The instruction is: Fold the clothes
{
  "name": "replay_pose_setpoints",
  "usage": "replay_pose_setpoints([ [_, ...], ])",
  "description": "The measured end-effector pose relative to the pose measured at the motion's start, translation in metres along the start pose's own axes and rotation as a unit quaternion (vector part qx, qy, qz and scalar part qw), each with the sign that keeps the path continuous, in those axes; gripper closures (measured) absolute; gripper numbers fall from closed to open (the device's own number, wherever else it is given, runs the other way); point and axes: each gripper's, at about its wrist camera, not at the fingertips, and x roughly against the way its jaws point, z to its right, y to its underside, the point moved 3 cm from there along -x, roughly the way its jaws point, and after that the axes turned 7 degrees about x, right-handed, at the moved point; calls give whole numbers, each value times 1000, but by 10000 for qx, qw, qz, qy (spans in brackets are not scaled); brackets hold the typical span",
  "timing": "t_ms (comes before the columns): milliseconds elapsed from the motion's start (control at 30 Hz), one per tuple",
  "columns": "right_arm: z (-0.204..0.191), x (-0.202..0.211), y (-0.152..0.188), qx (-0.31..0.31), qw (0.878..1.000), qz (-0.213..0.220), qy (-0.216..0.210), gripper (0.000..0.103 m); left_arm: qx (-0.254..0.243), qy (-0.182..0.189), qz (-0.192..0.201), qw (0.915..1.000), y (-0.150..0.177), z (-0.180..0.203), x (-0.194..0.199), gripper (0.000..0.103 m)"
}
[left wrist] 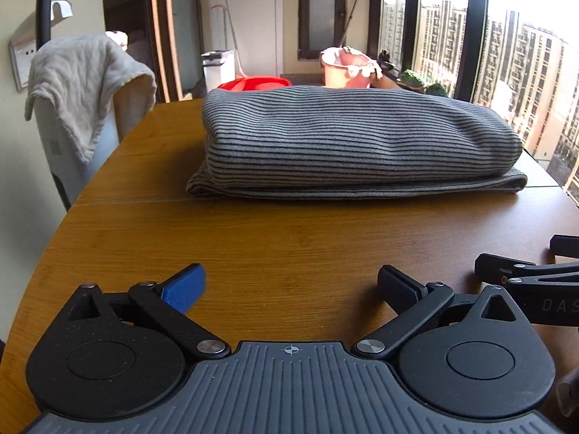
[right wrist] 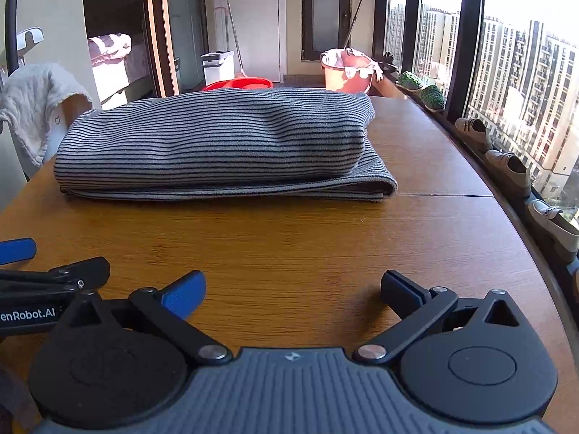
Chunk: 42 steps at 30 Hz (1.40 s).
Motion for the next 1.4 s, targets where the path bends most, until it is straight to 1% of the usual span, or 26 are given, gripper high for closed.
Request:
replay_pose_setpoints([
  [133,-1,2,1,-36,10000,1,64,0,36,-83,14,10000,2,1,1,0],
  [1400,9,-1,-2,-119,9998,10,138,0,52,-76,19,10000,1,-1,-1,0],
])
